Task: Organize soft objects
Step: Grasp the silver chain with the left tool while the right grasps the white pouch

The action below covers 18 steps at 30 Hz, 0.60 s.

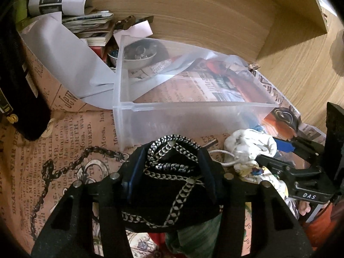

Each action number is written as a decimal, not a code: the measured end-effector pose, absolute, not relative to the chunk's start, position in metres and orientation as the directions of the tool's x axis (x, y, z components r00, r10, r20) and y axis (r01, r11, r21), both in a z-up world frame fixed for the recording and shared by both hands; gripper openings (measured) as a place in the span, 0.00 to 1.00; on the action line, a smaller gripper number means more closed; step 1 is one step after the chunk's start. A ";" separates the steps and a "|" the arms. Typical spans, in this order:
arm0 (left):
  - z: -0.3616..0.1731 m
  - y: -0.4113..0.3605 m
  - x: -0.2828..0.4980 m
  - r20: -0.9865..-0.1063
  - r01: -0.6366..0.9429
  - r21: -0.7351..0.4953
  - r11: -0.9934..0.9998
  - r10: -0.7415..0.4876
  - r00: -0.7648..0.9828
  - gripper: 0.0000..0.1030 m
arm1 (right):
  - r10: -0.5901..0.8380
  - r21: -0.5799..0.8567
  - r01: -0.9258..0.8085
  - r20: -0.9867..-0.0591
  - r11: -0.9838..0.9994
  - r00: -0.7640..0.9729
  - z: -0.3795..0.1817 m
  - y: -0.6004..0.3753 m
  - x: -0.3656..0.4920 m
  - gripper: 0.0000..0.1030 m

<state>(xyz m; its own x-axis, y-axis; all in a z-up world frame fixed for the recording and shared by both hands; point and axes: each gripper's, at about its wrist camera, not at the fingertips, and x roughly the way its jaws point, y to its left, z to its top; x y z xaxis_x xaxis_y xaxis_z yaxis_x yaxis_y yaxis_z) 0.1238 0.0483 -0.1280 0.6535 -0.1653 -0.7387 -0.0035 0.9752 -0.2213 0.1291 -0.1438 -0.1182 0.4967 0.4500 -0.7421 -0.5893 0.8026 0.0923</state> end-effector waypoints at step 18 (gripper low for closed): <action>-0.109 0.045 0.111 -0.695 0.039 -0.238 0.970 -0.198 0.691 0.03 | 0.477 0.067 -0.580 -0.648 0.812 0.594 -0.091 -0.152 0.112 0.16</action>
<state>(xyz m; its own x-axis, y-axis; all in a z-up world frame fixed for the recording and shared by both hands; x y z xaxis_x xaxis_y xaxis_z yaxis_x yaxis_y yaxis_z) 0.1106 0.0450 -0.1090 0.6912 -0.1983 -0.6949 0.0389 0.9704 -0.2382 0.1123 -0.1519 -0.0912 0.5936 0.4775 -0.6478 -0.5799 0.8119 0.0670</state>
